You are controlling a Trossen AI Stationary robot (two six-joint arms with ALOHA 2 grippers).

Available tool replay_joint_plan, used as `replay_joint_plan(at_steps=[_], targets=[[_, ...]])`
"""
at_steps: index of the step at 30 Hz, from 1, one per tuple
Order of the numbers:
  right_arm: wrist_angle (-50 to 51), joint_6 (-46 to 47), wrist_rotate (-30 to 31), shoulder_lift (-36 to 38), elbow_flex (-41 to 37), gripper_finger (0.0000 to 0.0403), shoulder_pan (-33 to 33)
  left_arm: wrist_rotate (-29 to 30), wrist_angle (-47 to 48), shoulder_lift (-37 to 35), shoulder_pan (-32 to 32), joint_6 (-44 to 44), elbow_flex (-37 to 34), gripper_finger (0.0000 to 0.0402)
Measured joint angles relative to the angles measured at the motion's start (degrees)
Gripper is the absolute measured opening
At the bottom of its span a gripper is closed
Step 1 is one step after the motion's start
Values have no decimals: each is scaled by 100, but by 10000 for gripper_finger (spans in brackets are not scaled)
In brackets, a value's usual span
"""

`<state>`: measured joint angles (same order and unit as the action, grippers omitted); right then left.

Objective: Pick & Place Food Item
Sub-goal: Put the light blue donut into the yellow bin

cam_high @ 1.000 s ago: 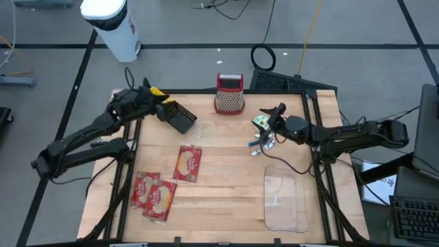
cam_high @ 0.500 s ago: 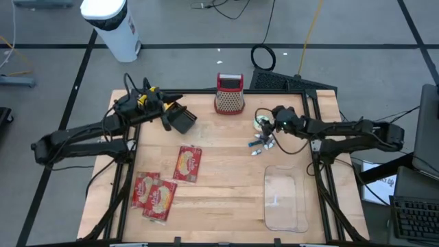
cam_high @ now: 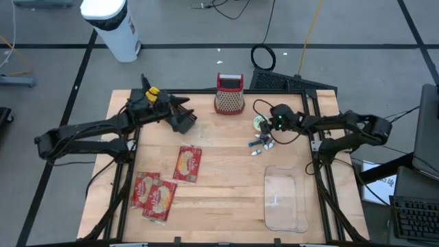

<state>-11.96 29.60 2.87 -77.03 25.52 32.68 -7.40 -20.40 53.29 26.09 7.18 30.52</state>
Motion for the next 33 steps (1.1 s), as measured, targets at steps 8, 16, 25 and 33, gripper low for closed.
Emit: replay_joint_plan(at_steps=[8, 16, 25, 33], targets=[[-78, 128, -19, -367, 11, 258, -2, 0, -2, 378, 0, -25, -2, 282], [-76, 122, -21, -392, 11, 212, -4, -3, -33, 473, 0, -109, -7, 282], [-437, -99, -317, -339, -4, 137, -2, -2, -53, 473, 2, -107, -7, 282], [-795, -641, -467, 1, -9, 67, -6, -4, -76, 473, 1, -66, -7, 282]])
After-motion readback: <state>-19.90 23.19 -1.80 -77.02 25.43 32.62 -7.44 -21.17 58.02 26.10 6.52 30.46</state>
